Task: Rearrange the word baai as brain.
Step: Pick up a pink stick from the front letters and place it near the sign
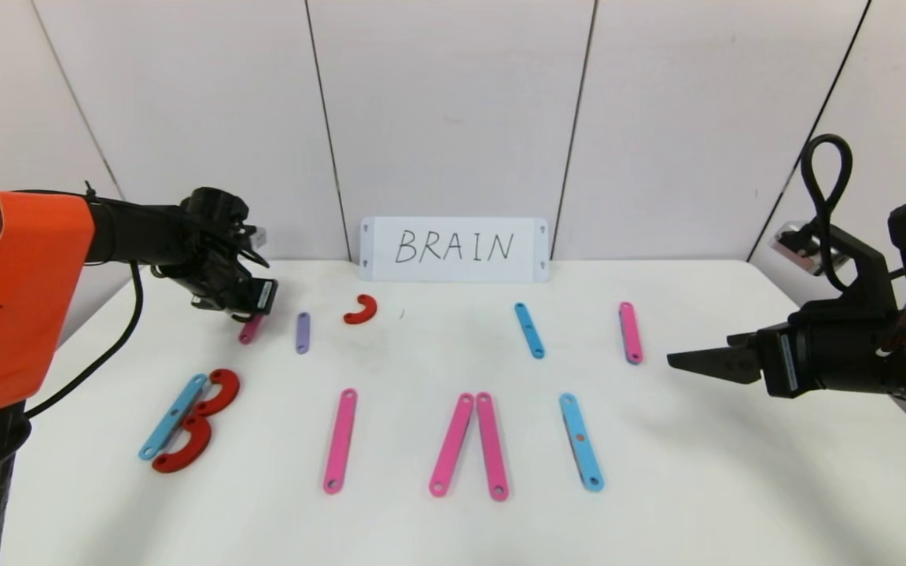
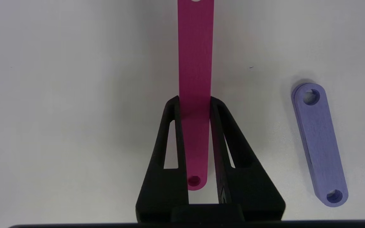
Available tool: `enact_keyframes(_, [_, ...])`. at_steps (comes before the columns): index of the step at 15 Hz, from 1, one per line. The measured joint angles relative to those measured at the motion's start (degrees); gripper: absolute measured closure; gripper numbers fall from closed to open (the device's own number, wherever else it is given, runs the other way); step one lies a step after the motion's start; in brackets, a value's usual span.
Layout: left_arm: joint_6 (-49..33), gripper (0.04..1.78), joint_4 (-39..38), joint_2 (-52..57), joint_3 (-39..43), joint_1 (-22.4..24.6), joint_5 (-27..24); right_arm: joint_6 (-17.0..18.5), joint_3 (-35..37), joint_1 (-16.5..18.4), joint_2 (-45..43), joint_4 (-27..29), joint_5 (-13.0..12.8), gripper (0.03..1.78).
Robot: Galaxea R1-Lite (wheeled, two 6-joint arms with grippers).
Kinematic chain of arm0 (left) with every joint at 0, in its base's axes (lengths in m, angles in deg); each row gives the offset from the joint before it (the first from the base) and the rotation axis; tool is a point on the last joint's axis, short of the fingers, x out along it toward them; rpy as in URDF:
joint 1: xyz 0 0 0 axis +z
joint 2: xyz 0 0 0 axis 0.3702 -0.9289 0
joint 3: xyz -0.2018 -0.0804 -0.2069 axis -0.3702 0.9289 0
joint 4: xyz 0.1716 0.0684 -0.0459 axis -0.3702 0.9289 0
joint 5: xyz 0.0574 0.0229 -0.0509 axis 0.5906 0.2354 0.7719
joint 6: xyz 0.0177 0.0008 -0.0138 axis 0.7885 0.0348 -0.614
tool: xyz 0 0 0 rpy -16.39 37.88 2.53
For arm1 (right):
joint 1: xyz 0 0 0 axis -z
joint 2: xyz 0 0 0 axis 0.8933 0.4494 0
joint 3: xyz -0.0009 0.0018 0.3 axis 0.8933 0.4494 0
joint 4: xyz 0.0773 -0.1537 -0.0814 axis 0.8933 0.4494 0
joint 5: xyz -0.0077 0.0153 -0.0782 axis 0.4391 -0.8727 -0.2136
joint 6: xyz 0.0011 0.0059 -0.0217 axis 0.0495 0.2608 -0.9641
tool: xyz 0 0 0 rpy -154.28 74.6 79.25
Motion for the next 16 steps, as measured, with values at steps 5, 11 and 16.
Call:
enact_keyframes(5, [-0.05, 1.33, 0.01, -0.71, -0.05, 0.09, 0.04, 0.0, 0.0, 0.0, 0.07, 0.0, -0.02, 0.07])
enact_keyframes(11, [-0.13, 0.39, 0.09, -0.66, -0.62, 0.06, 0.04, 0.02, 0.1, -0.02, 0.05, 0.0, -0.06, 0.07])
enact_keyframes(16, [-0.13, 0.08, 0.3, 0.0, -0.99, 0.24, 0.13, 0.0, 0.1, -0.02, 0.05, 0.0, -0.06, 0.07])
